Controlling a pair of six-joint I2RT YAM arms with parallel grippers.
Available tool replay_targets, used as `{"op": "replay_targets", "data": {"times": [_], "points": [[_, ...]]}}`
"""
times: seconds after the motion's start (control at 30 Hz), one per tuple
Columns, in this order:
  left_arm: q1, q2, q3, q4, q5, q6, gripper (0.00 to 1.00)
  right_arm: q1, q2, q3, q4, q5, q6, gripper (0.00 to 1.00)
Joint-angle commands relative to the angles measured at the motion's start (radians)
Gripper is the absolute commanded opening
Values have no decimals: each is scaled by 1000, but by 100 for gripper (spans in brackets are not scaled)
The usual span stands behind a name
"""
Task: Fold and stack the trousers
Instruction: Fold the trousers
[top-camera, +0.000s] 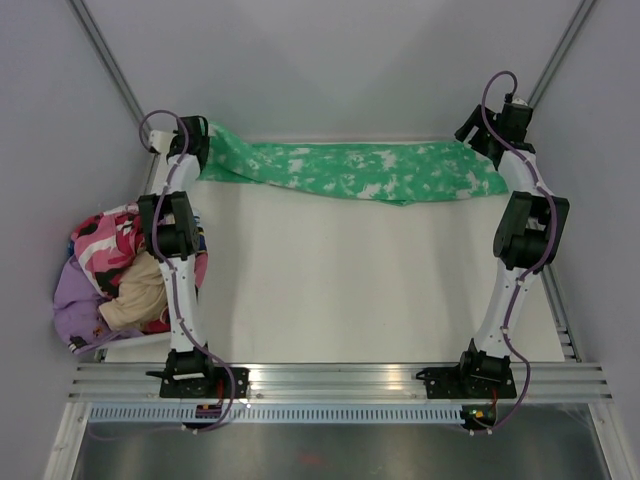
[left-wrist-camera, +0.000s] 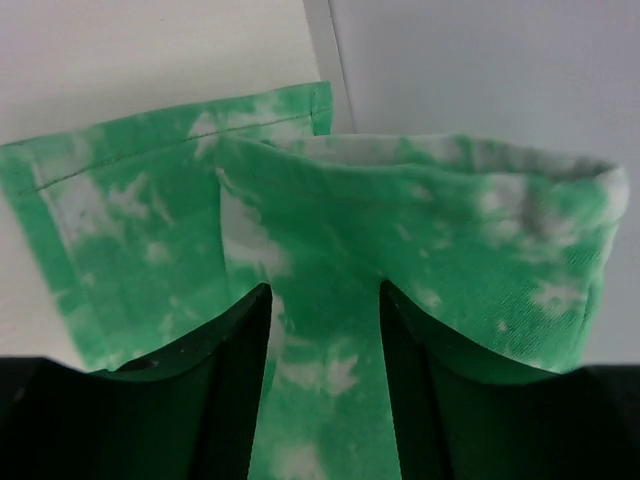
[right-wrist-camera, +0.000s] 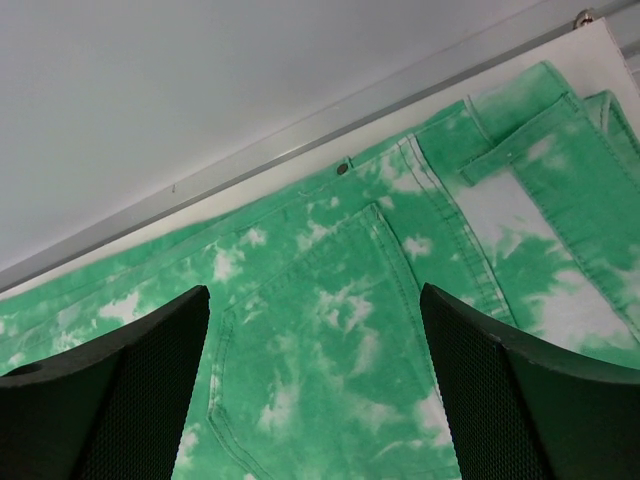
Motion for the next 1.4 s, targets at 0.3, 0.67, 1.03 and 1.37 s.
{"op": "replay_targets", "data": {"times": [0.3, 0.67, 1.03, 1.37], "points": [[4, -31, -33, 130, -25, 31, 70, 29, 13, 57, -40, 26, 7, 92], [46, -42, -139, 144, 32, 12, 69, 34, 5, 46, -68, 25, -30, 92], [49, 114, -3, 293, 116, -46, 65, 34, 16, 48, -85, 40, -18, 92], [49, 205, 86, 282, 126, -77, 87, 34, 43, 89, -115, 61, -18, 92]]}}
